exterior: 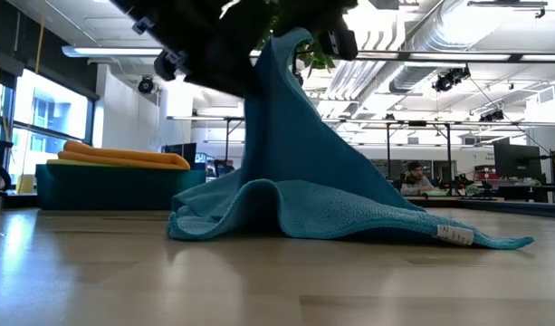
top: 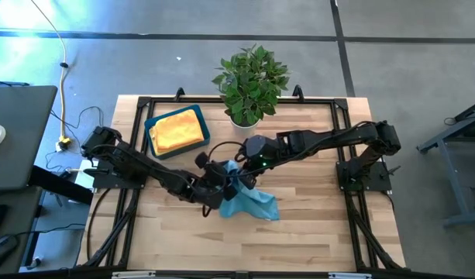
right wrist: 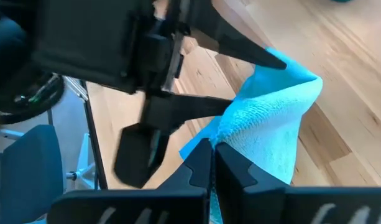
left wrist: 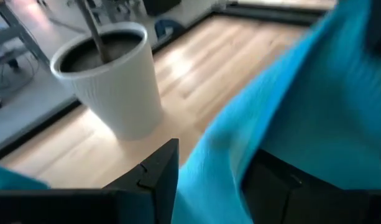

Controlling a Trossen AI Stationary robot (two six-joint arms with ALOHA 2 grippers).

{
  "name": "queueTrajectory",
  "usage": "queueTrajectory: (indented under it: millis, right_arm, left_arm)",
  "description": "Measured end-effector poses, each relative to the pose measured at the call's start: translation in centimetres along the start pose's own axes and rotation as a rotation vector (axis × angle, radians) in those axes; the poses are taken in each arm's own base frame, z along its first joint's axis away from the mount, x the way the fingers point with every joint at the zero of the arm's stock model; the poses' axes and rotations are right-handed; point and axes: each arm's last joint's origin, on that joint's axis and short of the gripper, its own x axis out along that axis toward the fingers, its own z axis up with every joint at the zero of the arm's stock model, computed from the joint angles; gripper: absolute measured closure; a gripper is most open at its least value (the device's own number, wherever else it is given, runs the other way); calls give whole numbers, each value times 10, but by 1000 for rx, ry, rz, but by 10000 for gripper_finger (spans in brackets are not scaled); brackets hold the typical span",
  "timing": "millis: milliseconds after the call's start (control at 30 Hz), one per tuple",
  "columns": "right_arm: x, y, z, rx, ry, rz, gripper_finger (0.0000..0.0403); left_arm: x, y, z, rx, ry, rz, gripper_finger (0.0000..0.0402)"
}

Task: Fold microfiber towels
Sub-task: Fold the blue towel

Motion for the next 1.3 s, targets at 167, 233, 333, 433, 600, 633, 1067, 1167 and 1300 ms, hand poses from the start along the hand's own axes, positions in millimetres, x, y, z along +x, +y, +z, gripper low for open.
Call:
queueTrajectory:
  millis: [167, 233, 333, 433, 600, 633, 1067, 1167, 1300]
  right_arm:
    - [0, 4, 3, -9, -25, 51, 403]
    - [0, 5, 5, -13, -36, 72, 403]
    - [0, 7, 6, -20, -50, 89, 403]
    - [-1, 7, 7, -28, -57, 94, 403]
    - [-1, 7, 7, -33, -56, 95, 403]
    - [-1, 7, 7, -34, -56, 96, 403]
    - [0, 4, 3, -101, -12, 59, 403]
    - [0, 4, -1, -176, 17, 45, 403]
    - [0, 7, -10, -325, 73, 58, 403]
  left_arm:
    - [-1, 7, -12, 3, 101, 12, 257]
    - [-1, 10, -15, -12, 135, 23, 257]
    - [-2, 12, -19, -45, 183, 24, 257]
    - [-2, 13, -23, -63, 234, 13, 257]
    - [0, 7, -37, -49, 312, -10, 257]
    - [1, 5, -40, -50, 331, -17, 257]
    - [-8, -8, -56, -104, 396, -64, 392]
    - [-15, -7, -50, -103, 442, -134, 390]
    - [-31, -2, -33, -86, 520, -289, 399]
